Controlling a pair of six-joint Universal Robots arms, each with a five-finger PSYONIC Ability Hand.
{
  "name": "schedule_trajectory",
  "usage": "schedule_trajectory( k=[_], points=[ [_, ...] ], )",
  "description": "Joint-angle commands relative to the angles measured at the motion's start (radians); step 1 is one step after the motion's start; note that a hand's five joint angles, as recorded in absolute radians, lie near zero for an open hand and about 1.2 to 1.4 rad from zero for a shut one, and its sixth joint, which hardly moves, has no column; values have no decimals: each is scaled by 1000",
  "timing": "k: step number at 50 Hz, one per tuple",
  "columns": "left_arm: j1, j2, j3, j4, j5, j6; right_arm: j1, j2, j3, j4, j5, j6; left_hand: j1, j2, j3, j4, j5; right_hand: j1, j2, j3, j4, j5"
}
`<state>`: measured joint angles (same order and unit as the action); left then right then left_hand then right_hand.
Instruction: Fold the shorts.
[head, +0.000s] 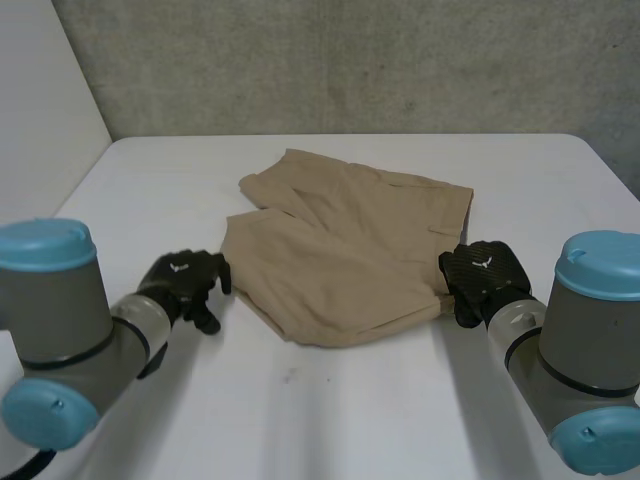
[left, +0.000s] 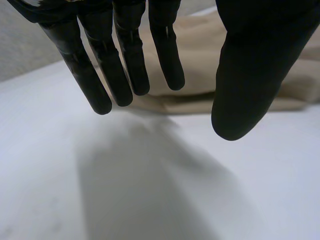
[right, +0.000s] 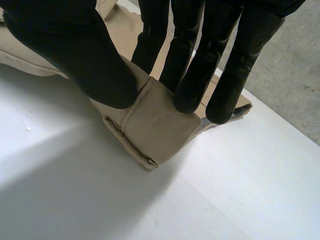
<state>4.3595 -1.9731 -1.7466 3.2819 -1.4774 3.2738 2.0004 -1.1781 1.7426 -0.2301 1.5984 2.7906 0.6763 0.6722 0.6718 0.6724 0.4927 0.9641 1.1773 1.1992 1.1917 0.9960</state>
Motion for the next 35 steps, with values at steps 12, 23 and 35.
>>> schedule_trajectory(
  k=[12, 23, 35],
  points=[
    [-103, -136, 122, 24, 26, -2, 1, 8, 3, 2, 2, -19, 13, 17, 17, 17, 22, 432, 219, 197, 205, 226],
    [-182, -296, 378, 16, 19, 9, 3, 5, 8, 3, 0, -20, -14, -9, -9, -10, -5, 432, 219, 197, 205, 226],
    [-186, -377, 475, 16, 20, 66, 3, 5, 9, 2, 0, -36, 36, 40, 41, 40, 45, 432, 219, 197, 205, 226]
  ],
)
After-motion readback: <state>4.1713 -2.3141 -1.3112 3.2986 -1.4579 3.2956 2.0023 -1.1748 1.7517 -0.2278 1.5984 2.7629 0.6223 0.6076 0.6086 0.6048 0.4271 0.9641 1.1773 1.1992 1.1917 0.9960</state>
